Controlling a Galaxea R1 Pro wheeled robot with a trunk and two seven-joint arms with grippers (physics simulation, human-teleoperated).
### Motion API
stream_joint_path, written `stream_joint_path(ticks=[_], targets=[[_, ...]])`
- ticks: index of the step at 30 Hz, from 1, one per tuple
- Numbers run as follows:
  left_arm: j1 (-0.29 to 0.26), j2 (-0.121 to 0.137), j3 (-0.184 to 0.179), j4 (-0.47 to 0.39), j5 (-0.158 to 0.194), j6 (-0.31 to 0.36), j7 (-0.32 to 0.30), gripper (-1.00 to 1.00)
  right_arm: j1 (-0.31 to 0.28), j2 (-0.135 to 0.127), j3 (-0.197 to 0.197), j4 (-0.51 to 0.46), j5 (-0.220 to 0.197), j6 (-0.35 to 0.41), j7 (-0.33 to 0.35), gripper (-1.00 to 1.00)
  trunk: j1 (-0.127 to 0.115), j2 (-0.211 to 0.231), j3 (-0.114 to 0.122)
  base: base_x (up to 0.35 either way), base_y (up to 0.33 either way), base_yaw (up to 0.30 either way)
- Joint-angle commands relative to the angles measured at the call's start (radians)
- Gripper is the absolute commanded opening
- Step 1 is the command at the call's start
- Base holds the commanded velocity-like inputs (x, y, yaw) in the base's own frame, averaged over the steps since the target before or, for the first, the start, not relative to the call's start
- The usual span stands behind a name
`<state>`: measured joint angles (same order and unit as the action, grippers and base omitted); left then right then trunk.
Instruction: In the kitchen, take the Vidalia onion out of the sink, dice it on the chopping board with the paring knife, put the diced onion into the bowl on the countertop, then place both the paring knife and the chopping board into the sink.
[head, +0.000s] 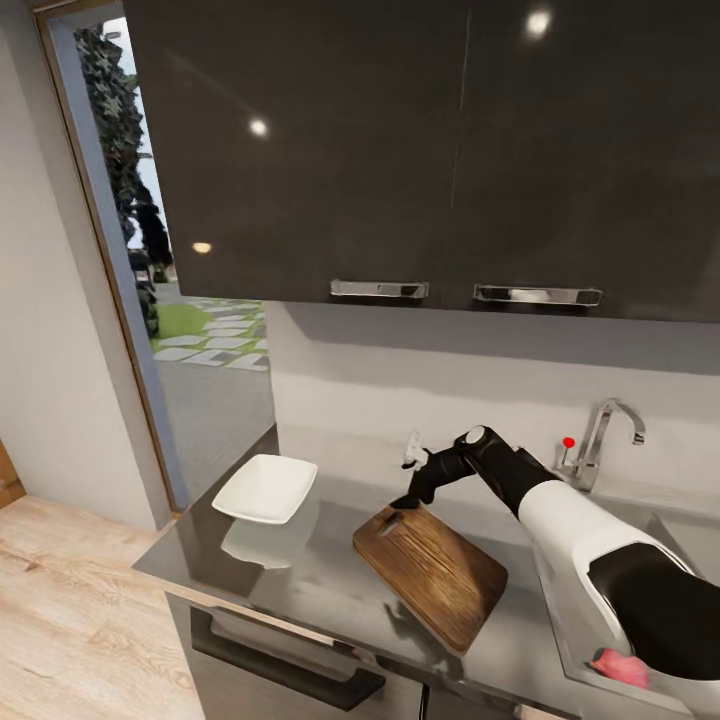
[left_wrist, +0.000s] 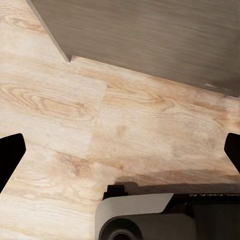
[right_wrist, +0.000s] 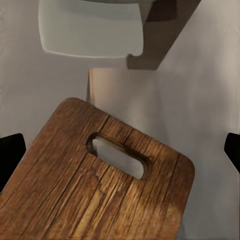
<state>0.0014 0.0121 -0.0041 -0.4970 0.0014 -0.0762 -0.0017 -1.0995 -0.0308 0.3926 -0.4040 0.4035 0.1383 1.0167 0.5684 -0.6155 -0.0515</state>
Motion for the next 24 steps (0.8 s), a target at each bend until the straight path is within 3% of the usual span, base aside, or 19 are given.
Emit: stream_joint_path(ticks=[1,11,24], targets=[[0.0,0.0,0.0,-0.001,0.0,-0.002,0.0,1.0,-0.001,-0.005,0.002,-0.003,0.0,0.005,0.008,1.0,0.0,-0.002,-0.002,0.0,0.0,0.0],[0.0,-0.002,-0.001,-0.001,0.001,-0.002,0.0,1.0,0.0,-0.014,0.002,0.002,-0.002,-0.05,0.045,1.0,0.0,-0.002,-0.003,0.0,0.0,0.0],[0.0,-0.003,-0.001,0.006,0.0,-0.002,-0.001,1.0,0.0,-0.013,-0.001,0.039,-0.002,-0.104,0.049,1.0,0.0,-0.002,-0.022,0.0,0.0,0.0]])
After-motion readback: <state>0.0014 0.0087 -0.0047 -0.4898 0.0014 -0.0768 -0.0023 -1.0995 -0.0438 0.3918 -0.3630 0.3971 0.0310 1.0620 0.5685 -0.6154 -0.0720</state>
